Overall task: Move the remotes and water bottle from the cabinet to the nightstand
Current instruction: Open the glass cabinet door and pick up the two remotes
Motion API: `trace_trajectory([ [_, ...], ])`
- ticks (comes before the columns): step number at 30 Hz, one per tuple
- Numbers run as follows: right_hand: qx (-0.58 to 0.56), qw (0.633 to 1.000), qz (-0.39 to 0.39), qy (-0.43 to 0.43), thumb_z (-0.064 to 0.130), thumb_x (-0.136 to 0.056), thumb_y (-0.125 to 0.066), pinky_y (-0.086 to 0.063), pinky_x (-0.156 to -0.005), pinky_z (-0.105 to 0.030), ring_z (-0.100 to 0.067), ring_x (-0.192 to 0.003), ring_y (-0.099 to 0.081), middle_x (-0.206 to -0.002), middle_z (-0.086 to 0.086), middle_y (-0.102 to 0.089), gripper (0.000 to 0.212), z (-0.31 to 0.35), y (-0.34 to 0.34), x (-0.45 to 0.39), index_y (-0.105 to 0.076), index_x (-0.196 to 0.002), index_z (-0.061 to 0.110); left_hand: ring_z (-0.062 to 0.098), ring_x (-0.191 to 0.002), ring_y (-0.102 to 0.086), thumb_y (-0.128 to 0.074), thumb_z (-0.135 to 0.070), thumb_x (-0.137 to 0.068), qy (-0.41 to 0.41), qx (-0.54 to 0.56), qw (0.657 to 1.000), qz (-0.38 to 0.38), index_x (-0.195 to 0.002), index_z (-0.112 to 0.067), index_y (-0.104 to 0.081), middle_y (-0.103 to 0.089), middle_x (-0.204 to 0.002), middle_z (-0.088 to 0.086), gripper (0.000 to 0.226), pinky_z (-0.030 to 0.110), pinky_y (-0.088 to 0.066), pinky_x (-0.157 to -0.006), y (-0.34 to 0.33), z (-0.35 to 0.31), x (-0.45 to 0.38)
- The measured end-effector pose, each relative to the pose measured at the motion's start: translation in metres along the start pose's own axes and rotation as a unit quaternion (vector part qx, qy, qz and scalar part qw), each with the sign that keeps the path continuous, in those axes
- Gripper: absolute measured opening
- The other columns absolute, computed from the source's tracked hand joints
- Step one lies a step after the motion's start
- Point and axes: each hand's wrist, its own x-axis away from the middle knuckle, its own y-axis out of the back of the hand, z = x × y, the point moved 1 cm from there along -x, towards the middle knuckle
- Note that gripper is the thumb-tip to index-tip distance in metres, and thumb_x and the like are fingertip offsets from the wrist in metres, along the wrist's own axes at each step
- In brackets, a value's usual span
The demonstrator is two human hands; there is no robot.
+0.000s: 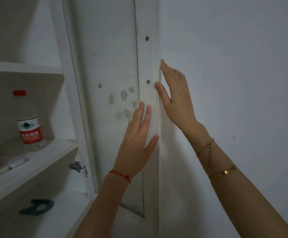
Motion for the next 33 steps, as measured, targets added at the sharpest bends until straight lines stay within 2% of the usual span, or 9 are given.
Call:
trace_trajectory([
  [3, 0.028, 1.000, 0.003, -0.012, 0.033, -0.103, -0.039, -0.031, -0.116, -0.040, -0.023, -0.141, -0.035, -0.153, -0.003, -0.042, 0.052, -0.022, -0.007, -0.004, -0.033, -0.151, 0.010, 0.013, -0.153, 0.010, -0.038, -0.042, -0.103, 0.006, -0.035, 0.999, 0.006, -0.156, -0.023, 0.008, 0.015, -0.165, -0.003, 0.073, 0.047, -0.008, -0.125, -0.018, 0.005, -0.015],
  [7, 0.063, 0.998, 0.002, -0.019, 0.033, -0.103, -0.039, -0.021, -0.117, -0.033, -0.022, -0.146, -0.027, -0.155, -0.001, -0.039, 0.051, -0.049, -0.014, -0.011, -0.034, -0.150, 0.013, 0.013, -0.152, 0.013, -0.033, -0.045, -0.103, 0.014, -0.093, 0.996, 0.006, -0.156, -0.023, 0.010, 0.017, -0.165, -0.003, 0.072, 0.037, 0.008, -0.121, -0.040, 0.014, -0.033],
  [9, 0.073, 0.997, 0.005, -0.021, 0.033, -0.104, -0.038, -0.019, -0.118, -0.031, -0.021, -0.147, -0.025, -0.155, 0.000, -0.039, 0.050, -0.066, -0.021, -0.016, -0.035, -0.150, 0.013, 0.014, -0.152, 0.014, -0.032, -0.046, -0.103, 0.023, -0.113, 0.993, 0.010, -0.156, -0.023, 0.009, 0.018, -0.165, -0.003, 0.071, 0.036, 0.010, -0.120, -0.051, 0.020, -0.043],
  [13, 0.070, 0.998, 0.009, -0.005, 0.031, -0.104, -0.038, -0.023, -0.120, -0.043, -0.024, -0.148, -0.025, -0.154, -0.003, -0.041, 0.049, -0.088, -0.034, -0.022, -0.038, -0.148, 0.010, 0.015, -0.151, 0.018, -0.031, -0.047, -0.102, 0.038, -0.134, 0.990, 0.018, -0.156, -0.023, 0.012, 0.022, -0.164, -0.003, 0.072, 0.036, 0.011, -0.119, -0.068, 0.027, -0.055],
  [16, 0.054, 0.998, 0.005, 0.011, 0.030, -0.104, -0.038, -0.023, -0.119, -0.045, -0.024, -0.148, -0.024, -0.153, -0.004, -0.042, 0.049, -0.096, -0.038, -0.024, -0.038, -0.148, 0.009, 0.014, -0.151, 0.020, -0.033, -0.046, -0.103, 0.046, -0.149, 0.988, 0.009, -0.155, -0.022, 0.013, 0.022, -0.164, -0.002, 0.074, 0.035, 0.013, -0.119, -0.074, 0.030, -0.055],
  [21, 0.014, 1.000, -0.001, 0.011, 0.030, -0.103, -0.040, -0.024, -0.119, -0.045, -0.023, -0.148, -0.025, -0.151, -0.004, -0.044, 0.049, -0.099, -0.039, -0.024, -0.038, -0.148, 0.008, 0.008, -0.149, 0.023, -0.036, -0.042, -0.103, 0.051, -0.129, 0.990, 0.010, -0.154, -0.028, 0.016, 0.026, -0.162, -0.008, 0.074, 0.035, 0.012, -0.120, -0.071, 0.027, -0.055],
  [26, -0.057, 0.998, -0.012, -0.012, 0.028, -0.102, -0.046, -0.027, -0.118, -0.041, -0.023, -0.144, -0.033, -0.151, -0.004, -0.044, 0.050, -0.094, -0.037, -0.020, -0.039, -0.148, 0.009, 0.007, -0.151, 0.016, -0.038, -0.040, -0.103, 0.053, -0.120, 0.991, 0.020, -0.156, -0.026, 0.009, 0.020, -0.164, -0.008, 0.072, 0.040, 0.004, -0.124, -0.061, 0.023, -0.051],
  [30, -0.075, 0.992, -0.096, 0.021, 0.018, -0.100, -0.053, -0.035, -0.113, -0.042, -0.029, -0.134, -0.044, -0.141, -0.013, -0.053, 0.045, -0.079, -0.030, -0.014, -0.046, -0.141, 0.001, 0.005, -0.152, 0.005, -0.039, -0.039, -0.103, 0.061, -0.084, 0.995, 0.003, -0.157, -0.027, -0.004, 0.006, -0.166, -0.009, 0.066, 0.039, -0.003, -0.125, -0.055, 0.018, -0.044],
  [33, -0.094, 0.984, -0.133, 0.070, 0.011, -0.099, -0.054, -0.041, -0.106, -0.043, -0.029, -0.124, -0.052, -0.130, -0.015, -0.060, 0.039, -0.056, -0.036, -0.003, -0.052, -0.135, -0.003, 0.004, -0.150, -0.013, -0.043, -0.036, -0.102, 0.094, -0.071, 0.992, -0.038, -0.156, -0.025, -0.019, -0.017, -0.164, -0.006, 0.060, 0.033, -0.016, -0.124, -0.041, 0.019, -0.029],
])
